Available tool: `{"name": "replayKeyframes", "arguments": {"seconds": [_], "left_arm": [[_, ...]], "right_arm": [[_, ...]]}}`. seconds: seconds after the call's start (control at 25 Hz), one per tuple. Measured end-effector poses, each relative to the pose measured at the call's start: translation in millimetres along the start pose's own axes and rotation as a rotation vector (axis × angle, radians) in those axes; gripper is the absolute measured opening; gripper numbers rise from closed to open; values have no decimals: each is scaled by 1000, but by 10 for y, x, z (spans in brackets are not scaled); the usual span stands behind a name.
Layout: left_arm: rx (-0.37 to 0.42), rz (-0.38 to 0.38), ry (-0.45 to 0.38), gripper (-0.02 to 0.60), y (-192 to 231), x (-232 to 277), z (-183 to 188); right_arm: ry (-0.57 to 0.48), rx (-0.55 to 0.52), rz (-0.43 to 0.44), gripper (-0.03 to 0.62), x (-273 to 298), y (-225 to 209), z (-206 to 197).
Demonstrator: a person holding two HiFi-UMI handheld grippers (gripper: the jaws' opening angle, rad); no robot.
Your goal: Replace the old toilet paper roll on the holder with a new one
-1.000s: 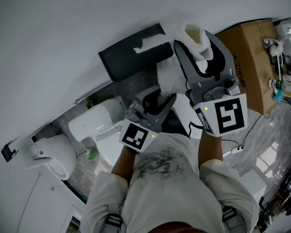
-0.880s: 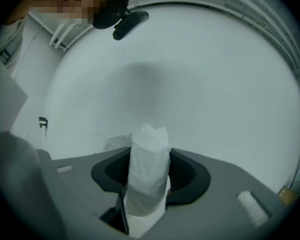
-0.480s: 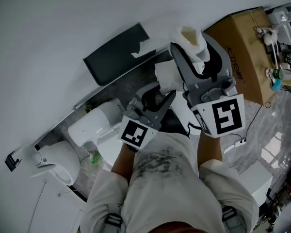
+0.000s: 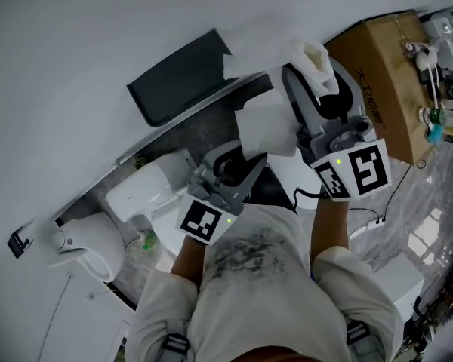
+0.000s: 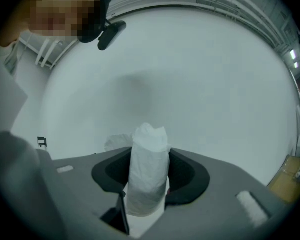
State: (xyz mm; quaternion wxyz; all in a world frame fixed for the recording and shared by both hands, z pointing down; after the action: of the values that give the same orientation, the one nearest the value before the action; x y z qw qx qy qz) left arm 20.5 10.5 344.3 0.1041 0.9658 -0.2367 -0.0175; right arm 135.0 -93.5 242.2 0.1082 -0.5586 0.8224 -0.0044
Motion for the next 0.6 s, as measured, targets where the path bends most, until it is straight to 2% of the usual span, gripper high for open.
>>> {"name": "replayKeyframes", "arguments": {"seconds": [0.24, 0.6], "left_arm": [[76, 11, 8, 140, 50, -221, 33], [33, 106, 36, 140, 36, -442, -50]], "right_arm": [[-23, 126, 8, 183, 19, -58, -159], [-10, 191, 19, 183, 51, -165, -395]]}}
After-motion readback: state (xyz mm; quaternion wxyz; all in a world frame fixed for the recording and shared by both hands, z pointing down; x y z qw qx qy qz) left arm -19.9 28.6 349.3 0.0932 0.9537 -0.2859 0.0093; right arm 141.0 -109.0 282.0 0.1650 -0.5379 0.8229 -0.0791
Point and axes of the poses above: the fingertips, and each gripper's own axes: x forward along the fingers, y to its left, z out of its top, the point moved 3 cm from there along -x, backward along the fingers, and after that the axes turned 12 degrees about -y, right-handed, at the moved point
